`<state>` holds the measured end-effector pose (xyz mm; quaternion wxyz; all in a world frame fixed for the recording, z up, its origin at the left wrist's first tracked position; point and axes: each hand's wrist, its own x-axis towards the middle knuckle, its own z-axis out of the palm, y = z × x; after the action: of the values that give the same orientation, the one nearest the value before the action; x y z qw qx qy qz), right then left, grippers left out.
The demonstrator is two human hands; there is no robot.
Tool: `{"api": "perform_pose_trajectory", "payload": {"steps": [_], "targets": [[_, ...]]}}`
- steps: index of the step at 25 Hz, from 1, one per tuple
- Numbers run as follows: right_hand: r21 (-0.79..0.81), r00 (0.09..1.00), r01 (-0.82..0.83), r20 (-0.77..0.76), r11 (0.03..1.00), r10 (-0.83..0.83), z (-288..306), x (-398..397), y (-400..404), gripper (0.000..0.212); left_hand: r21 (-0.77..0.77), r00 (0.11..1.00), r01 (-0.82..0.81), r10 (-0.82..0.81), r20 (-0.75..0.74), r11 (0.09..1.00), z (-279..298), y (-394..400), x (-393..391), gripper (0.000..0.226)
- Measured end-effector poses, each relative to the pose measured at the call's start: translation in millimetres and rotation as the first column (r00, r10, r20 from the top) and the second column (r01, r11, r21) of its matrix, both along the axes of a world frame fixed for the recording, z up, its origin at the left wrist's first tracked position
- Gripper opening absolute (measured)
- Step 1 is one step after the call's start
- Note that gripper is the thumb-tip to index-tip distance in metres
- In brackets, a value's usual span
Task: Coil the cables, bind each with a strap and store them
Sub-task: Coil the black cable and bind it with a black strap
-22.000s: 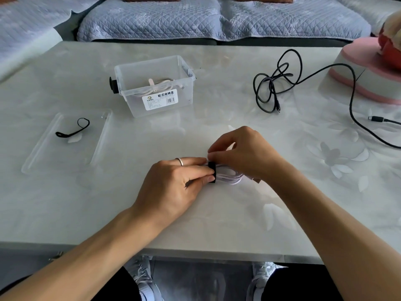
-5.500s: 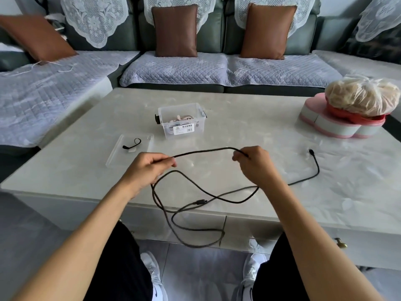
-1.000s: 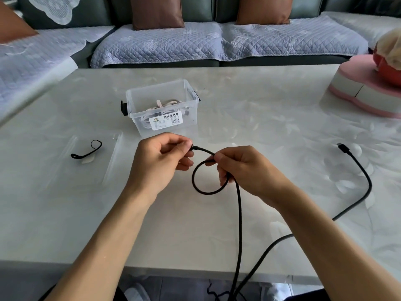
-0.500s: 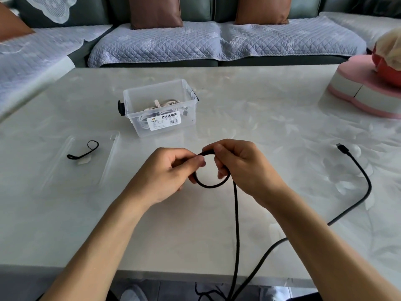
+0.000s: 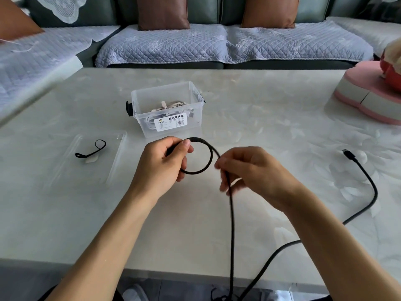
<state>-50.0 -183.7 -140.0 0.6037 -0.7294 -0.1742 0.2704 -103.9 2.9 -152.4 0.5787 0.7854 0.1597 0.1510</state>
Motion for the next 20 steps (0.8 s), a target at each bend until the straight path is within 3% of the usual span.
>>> {"api": "perform_pose_trajectory", "payload": {"steps": [2, 4, 9, 13, 20], "targets": [[0.089, 0.974, 0.203, 0.084, 0.975, -0.211, -2, 5, 0, 0.020, 0.013, 0.996, 0.082, -0.082, -0.047, 0.997, 2, 4, -1, 0.026], [0.125, 0.943, 0.283, 0.145, 0.951, -0.300, -4, 6, 3, 0.021, 0.004, 0.977, 0.190, -0.189, -0.093, 0.982, 3, 2, -3, 0.028], [0.069, 0.924, 0.342, 0.155, 0.937, -0.349, -11, -4, 15, 0.017, -0.119, 0.983, 0.179, -0.183, -0.027, 0.977, 5, -8, -1, 0.030], [0.127, 0.940, 0.340, -0.016, 0.932, -0.341, -12, -9, 21, 0.020, -0.325, 0.985, 0.164, -0.173, 0.002, 0.931, 6, -14, -1, 0.035], [0.131, 0.914, 0.397, 0.034, 0.908, -0.405, -9, -5, 19, 0.018, -0.356, 0.983, 0.122, -0.162, -0.085, 0.926, 4, -12, 3, 0.042]]}}
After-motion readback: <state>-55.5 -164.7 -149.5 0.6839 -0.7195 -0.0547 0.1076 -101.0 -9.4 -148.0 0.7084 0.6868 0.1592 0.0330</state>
